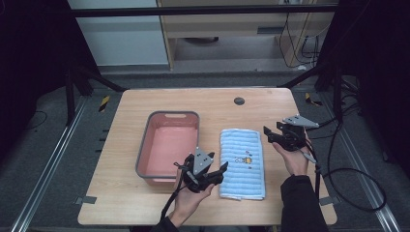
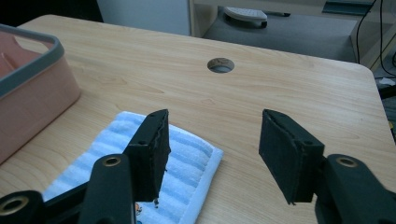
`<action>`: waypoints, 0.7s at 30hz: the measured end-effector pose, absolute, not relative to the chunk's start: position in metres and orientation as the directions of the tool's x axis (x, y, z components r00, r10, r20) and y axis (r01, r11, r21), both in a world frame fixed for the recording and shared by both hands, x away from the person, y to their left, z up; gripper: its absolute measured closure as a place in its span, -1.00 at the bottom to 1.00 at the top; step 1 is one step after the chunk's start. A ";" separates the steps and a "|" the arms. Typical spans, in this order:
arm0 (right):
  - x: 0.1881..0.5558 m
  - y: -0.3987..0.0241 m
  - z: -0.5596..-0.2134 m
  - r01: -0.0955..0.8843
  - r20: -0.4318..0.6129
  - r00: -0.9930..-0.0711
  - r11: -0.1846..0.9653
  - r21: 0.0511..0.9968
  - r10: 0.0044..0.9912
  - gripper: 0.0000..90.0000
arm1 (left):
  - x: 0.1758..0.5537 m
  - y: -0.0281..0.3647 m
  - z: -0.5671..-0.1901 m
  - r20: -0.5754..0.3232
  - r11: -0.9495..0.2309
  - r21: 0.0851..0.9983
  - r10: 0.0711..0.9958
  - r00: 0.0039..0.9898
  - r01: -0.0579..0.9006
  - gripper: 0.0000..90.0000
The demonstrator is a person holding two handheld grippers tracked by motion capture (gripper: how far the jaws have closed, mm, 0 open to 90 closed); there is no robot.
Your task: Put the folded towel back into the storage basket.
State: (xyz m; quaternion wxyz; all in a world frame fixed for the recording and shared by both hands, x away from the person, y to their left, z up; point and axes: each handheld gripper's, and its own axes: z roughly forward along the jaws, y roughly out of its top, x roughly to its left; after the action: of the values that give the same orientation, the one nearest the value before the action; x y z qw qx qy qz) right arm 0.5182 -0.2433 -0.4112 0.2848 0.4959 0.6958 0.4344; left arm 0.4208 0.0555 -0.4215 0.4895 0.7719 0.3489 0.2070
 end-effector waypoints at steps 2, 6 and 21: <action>0.521 -0.244 -0.414 0.444 0.028 -0.345 0.137 0.885 0.938 -0.07 | 0.421 0.052 -0.425 -0.027 -0.278 0.897 0.740 0.672 0.343 -0.05; 0.525 -0.244 -0.417 0.452 0.028 -0.346 0.140 0.881 0.938 -0.07 | 0.420 0.048 -0.434 -0.028 -0.290 0.890 0.735 0.677 0.352 0.00; 0.536 -0.240 -0.435 0.480 0.040 -0.327 0.130 0.867 0.944 -0.08 | 0.414 0.042 -0.459 -0.022 -0.325 0.864 0.740 0.672 0.386 0.11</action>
State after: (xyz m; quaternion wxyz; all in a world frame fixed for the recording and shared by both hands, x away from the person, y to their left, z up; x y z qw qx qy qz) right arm 0.5364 -0.2404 -0.4353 0.2769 0.5095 0.6989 0.4186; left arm 0.4139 0.0415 -0.4590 0.4592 0.7908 0.3557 0.1929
